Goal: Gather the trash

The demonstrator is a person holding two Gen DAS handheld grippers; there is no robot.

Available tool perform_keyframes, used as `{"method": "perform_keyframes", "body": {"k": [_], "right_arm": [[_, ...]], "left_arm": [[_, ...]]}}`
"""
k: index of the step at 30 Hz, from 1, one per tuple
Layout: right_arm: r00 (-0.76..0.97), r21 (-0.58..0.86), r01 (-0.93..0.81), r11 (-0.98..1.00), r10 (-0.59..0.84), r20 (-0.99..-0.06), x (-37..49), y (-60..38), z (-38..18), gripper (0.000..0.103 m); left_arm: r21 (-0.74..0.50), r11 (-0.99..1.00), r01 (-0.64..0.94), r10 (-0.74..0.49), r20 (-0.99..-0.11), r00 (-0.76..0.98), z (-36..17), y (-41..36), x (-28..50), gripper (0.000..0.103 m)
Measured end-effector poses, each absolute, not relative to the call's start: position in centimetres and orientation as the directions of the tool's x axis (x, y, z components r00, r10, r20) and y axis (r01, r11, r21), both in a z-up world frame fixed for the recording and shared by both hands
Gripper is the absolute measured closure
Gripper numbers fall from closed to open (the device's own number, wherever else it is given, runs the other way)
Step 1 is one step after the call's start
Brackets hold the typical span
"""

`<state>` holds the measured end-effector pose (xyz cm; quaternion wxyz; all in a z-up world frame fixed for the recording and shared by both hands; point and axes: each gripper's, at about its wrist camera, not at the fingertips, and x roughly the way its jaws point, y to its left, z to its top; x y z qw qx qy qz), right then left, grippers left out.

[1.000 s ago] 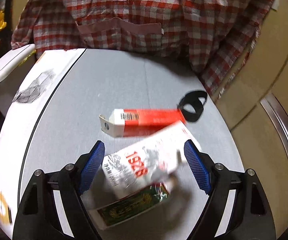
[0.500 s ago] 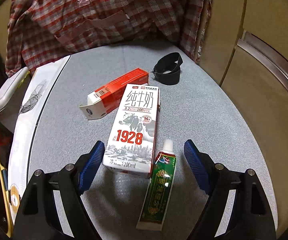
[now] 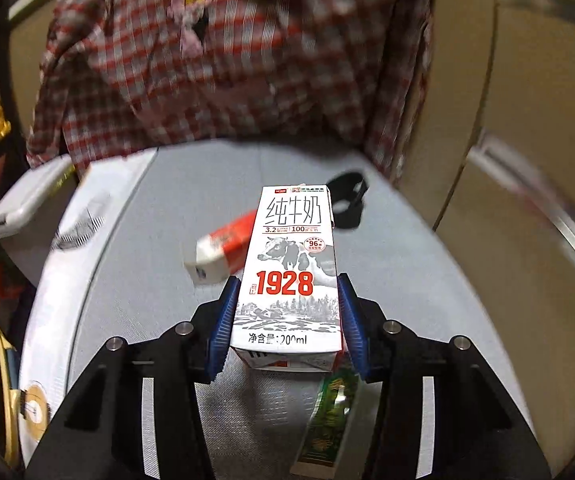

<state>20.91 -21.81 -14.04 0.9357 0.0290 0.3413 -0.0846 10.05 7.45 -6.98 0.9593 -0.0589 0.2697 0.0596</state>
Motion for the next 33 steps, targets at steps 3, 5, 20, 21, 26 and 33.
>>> {"method": "perform_keyframes", "body": {"k": [3,5,20,21,26,33], "right_arm": [[0.782,0.011,0.176,0.984,-0.132,-0.61,19.8,-22.4,-12.0,0.055],[0.797,0.026,0.178,0.984,-0.129,-0.59,18.7,-22.7,-10.6,0.055],[0.823,0.104,0.24,0.965,-0.146,-0.549,12.8,-28.3,-5.4,0.054],[0.817,0.112,0.251,0.962,-0.148,-0.557,12.9,-28.8,-5.6,0.054],[0.783,0.109,0.284,0.953,-0.165,-0.599,13.8,-30.2,-7.0,0.054],[0.731,0.125,0.329,0.936,-0.168,-0.661,15.4,-32.2,-8.9,0.054]], "left_arm": [[-0.068,0.99,-0.126,0.074,-0.511,0.856,-6.9,6.4,10.1,0.014],[-0.062,0.992,-0.109,0.063,-0.504,0.862,-6.8,5.8,10.1,0.014],[-0.035,0.986,0.162,-0.157,-0.498,0.853,-8.1,-4.2,16.1,0.014],[-0.036,0.982,0.185,-0.178,-0.504,0.845,-8.6,-5.2,17.1,0.014],[-0.024,0.956,0.293,-0.259,-0.538,0.802,-11.4,-9.6,21.2,0.014],[-0.052,0.945,0.324,-0.284,-0.624,0.728,-15.6,-12.7,26.3,0.015]]}}
